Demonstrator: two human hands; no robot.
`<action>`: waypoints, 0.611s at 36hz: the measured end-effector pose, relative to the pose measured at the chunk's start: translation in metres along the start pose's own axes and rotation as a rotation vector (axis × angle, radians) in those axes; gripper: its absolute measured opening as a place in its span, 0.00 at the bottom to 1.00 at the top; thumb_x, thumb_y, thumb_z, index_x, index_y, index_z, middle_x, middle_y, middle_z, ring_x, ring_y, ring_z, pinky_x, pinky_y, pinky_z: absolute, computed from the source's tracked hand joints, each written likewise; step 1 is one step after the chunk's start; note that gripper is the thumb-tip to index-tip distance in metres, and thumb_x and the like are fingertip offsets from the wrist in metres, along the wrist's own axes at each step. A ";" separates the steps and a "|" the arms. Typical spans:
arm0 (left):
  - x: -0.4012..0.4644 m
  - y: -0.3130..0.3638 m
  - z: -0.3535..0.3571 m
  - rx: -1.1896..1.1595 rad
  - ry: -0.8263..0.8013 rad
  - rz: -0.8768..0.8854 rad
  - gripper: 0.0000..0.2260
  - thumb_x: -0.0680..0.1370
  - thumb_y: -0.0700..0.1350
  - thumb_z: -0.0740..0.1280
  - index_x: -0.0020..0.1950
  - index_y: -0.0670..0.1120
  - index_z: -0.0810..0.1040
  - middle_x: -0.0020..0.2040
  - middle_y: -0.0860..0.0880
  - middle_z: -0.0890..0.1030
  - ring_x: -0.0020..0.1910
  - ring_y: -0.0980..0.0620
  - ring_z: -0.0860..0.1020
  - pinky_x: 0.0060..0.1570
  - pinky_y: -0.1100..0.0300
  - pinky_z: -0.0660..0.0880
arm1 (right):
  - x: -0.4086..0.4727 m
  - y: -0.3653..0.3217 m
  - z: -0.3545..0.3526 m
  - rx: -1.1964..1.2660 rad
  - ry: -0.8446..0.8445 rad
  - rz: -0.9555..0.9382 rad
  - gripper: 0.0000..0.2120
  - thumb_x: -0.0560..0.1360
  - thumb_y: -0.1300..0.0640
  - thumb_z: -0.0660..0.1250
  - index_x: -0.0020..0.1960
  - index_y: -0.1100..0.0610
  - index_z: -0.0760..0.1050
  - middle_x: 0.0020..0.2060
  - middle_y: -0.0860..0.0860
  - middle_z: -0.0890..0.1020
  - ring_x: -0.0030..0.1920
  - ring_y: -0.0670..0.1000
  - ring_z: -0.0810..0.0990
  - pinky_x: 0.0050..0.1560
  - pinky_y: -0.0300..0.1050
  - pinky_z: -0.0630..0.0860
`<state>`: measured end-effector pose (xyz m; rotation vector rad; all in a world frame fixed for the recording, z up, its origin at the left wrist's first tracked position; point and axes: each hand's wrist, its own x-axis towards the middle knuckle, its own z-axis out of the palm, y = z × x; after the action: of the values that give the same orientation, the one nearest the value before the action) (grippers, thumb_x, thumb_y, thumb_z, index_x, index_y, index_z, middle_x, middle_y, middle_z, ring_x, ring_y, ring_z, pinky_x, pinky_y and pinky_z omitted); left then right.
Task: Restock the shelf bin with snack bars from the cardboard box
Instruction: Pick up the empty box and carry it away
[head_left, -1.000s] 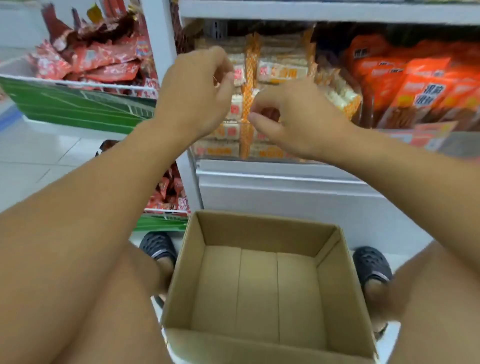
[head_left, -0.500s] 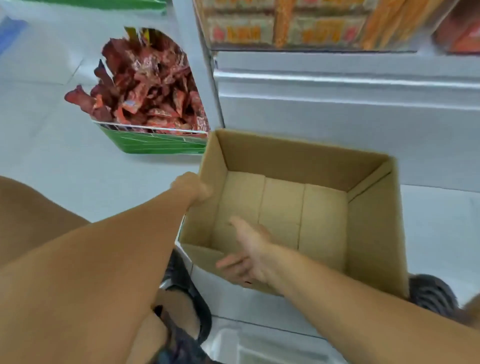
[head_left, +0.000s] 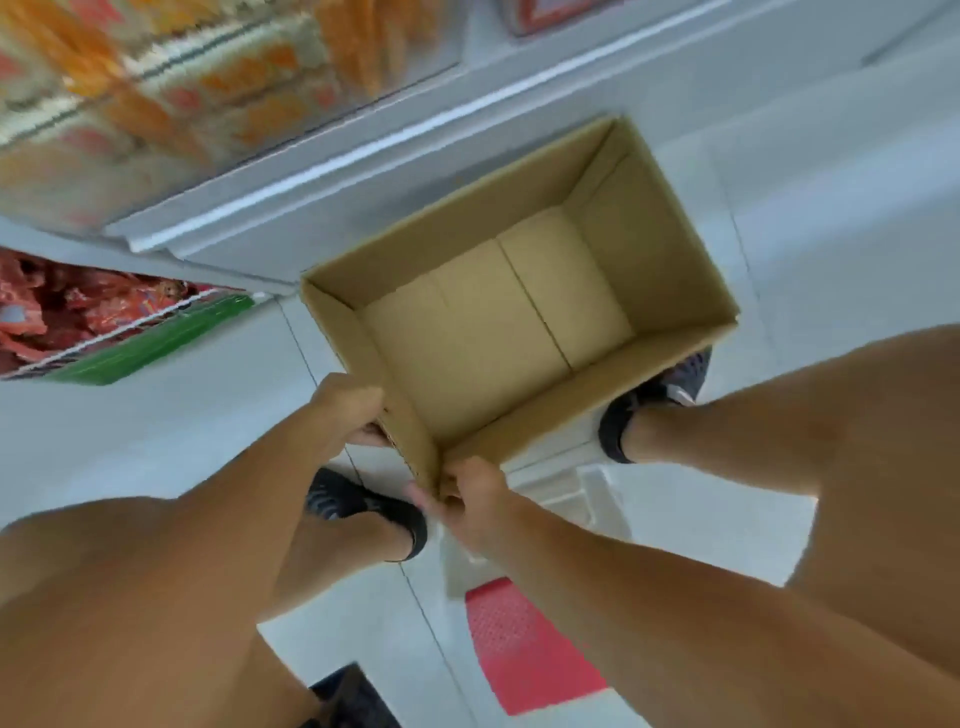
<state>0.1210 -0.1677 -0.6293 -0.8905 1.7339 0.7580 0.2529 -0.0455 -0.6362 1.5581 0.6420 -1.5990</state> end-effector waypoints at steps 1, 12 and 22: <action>-0.015 0.009 0.004 0.008 0.009 -0.003 0.06 0.73 0.33 0.66 0.48 0.36 0.80 0.36 0.41 0.85 0.36 0.44 0.85 0.44 0.51 0.83 | -0.004 -0.004 -0.010 -0.004 0.019 -0.035 0.25 0.73 0.41 0.70 0.49 0.64 0.78 0.38 0.56 0.84 0.43 0.57 0.84 0.47 0.54 0.83; -0.194 0.182 0.187 0.060 -0.056 0.070 0.06 0.73 0.33 0.67 0.49 0.38 0.79 0.38 0.43 0.85 0.37 0.46 0.85 0.34 0.57 0.82 | -0.195 -0.132 -0.182 0.523 0.130 -0.105 0.09 0.81 0.69 0.57 0.60 0.66 0.71 0.44 0.60 0.80 0.37 0.58 0.80 0.21 0.46 0.77; -0.345 0.373 0.428 0.311 -0.121 0.329 0.11 0.66 0.41 0.71 0.47 0.42 0.80 0.42 0.46 0.86 0.37 0.46 0.86 0.47 0.52 0.83 | -0.344 -0.262 -0.427 0.334 0.408 -0.411 0.09 0.83 0.53 0.60 0.50 0.59 0.67 0.50 0.61 0.81 0.34 0.62 0.85 0.45 0.61 0.83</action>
<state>0.0935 0.4550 -0.4001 -0.3464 1.8481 0.7106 0.2596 0.5117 -0.3931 2.1371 1.0071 -1.7625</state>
